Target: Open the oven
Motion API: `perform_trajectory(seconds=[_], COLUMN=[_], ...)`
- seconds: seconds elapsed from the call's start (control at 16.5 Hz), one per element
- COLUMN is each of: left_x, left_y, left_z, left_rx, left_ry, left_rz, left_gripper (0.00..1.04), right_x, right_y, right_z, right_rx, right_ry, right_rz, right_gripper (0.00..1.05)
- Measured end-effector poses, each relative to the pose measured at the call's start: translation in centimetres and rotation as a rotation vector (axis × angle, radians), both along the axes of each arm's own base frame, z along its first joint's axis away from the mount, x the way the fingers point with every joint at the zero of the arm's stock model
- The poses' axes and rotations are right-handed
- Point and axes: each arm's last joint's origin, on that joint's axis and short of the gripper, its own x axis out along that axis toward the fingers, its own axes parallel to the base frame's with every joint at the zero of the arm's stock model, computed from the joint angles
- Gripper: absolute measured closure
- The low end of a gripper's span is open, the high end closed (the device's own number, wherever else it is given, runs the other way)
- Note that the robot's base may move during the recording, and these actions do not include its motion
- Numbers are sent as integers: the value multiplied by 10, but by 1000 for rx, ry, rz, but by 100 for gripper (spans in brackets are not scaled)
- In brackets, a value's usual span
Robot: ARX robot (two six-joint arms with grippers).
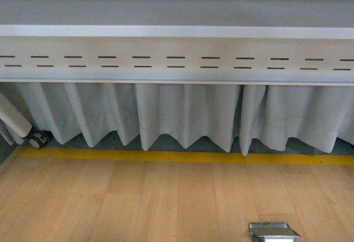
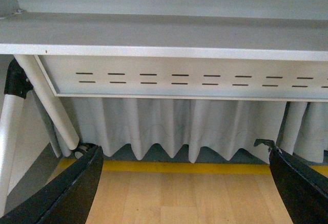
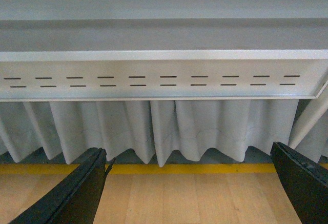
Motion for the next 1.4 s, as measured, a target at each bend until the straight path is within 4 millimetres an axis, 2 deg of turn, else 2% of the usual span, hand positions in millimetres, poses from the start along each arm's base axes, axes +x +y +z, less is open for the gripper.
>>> perform_trajectory(seconds=[1.4], left_x=[0], left_y=[0], left_z=[0], left_rx=[0], left_ry=[0], left_rz=[0], left_gripper=[7], right_x=[0], right_y=[0], right_z=[0], right_rx=[0], right_ry=[0], right_rz=[0], right_gripper=[6])
